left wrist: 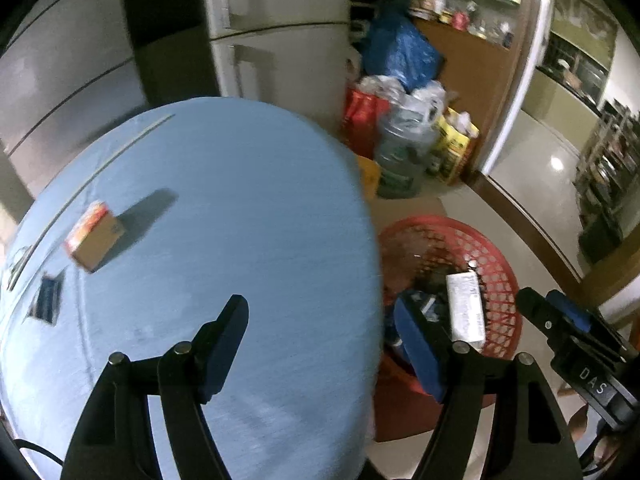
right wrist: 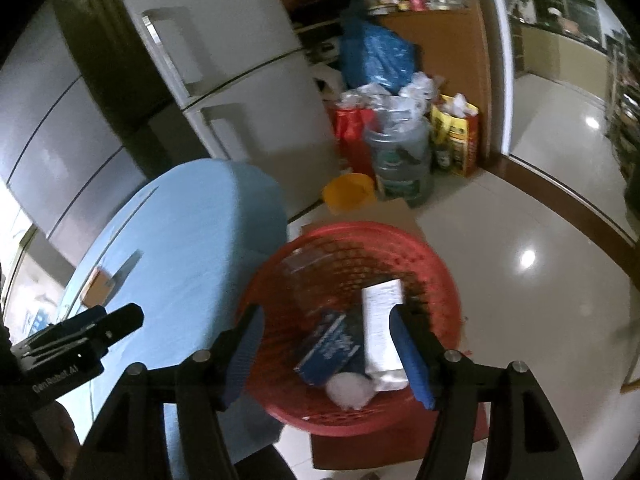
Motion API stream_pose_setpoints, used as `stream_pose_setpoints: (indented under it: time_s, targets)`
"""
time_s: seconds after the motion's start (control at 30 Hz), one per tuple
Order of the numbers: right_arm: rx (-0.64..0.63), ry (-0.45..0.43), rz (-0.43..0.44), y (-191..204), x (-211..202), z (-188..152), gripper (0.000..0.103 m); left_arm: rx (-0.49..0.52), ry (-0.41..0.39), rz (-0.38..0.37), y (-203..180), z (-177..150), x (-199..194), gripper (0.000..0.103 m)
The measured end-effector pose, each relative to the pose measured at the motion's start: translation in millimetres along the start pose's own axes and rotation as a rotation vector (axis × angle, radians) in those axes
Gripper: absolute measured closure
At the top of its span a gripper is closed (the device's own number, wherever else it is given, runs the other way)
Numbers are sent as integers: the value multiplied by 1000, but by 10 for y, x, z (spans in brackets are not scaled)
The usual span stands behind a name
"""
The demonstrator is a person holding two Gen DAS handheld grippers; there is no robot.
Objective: Collect trash
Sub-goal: 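Return both open tools toward the table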
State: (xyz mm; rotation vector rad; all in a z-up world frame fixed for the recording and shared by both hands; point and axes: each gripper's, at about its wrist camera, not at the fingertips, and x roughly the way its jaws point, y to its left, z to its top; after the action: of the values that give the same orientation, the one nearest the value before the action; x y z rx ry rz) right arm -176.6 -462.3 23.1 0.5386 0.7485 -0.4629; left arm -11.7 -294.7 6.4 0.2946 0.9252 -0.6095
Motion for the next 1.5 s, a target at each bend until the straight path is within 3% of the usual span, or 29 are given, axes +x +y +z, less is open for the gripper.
stream_pose_setpoints:
  time_s: [0.5,0.97,1.5]
  targets:
    - [-206,54,69,945,144,-236,31,-220,-34,138,1195,-487,-268,26]
    - [-397,155,117,1783,447,-584,27,-490,10,306,2523,-1079,-273,26]
    - [-643,210,196,2941,847,-826,27,-609,52,404,3204,-1388,-199,26]
